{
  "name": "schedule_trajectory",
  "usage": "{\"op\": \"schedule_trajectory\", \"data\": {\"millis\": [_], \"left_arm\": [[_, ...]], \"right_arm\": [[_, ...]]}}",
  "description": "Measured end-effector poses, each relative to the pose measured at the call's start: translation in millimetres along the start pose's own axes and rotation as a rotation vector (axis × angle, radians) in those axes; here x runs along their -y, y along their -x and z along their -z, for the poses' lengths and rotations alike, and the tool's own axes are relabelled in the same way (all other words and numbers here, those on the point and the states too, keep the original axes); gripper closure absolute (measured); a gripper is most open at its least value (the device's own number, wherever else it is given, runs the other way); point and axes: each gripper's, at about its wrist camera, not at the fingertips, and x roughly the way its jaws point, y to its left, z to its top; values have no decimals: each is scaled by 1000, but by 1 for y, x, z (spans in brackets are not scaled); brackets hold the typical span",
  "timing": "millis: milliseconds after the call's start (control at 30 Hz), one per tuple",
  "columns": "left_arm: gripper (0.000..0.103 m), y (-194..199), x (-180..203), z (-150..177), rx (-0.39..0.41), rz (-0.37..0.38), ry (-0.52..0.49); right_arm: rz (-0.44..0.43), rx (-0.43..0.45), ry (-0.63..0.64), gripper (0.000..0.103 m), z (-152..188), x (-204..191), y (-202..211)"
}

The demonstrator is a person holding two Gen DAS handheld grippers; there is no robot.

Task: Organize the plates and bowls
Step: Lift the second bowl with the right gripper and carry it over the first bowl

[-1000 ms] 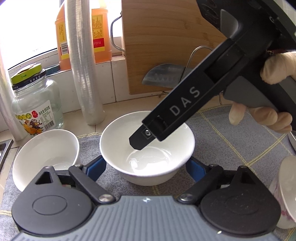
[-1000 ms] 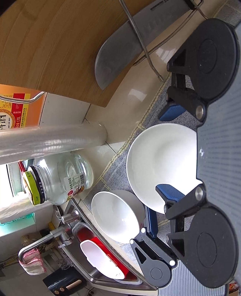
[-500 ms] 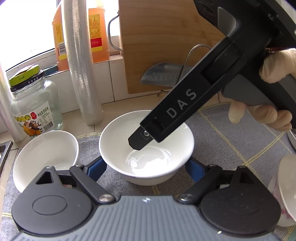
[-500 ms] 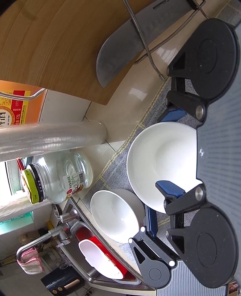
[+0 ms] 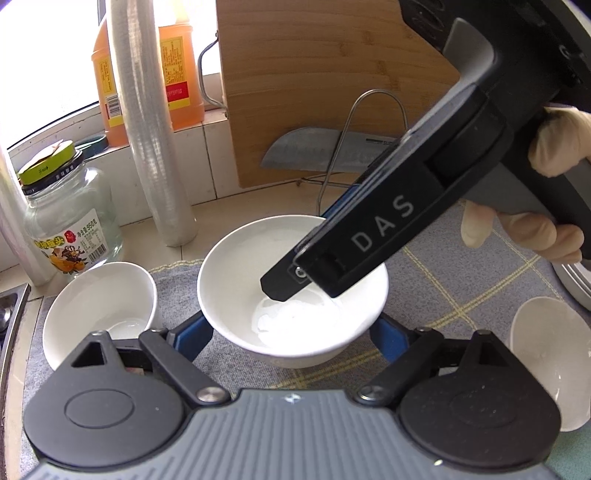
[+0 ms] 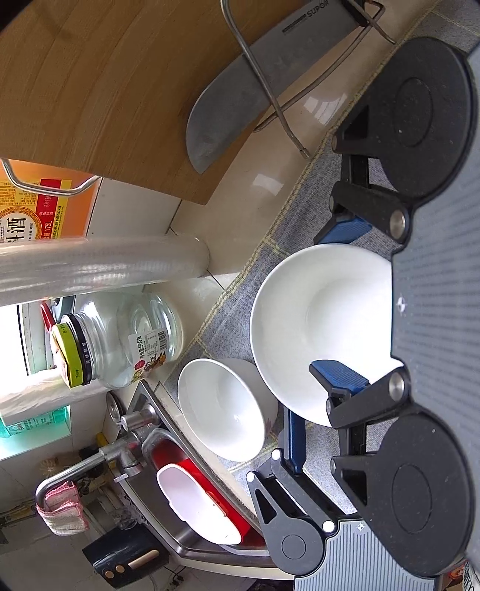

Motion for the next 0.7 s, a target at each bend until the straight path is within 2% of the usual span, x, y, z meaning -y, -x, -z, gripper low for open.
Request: {"op": "schedule_trajectory", "data": {"millis": [400, 700], "left_arm": [[12, 36, 29, -4, -11, 48, -53], [12, 59, 57, -8, 12, 101, -105]], "right_arm": [[22, 27, -21, 31, 30, -16, 48], [61, 49, -56, 31, 62, -21, 83]]}}
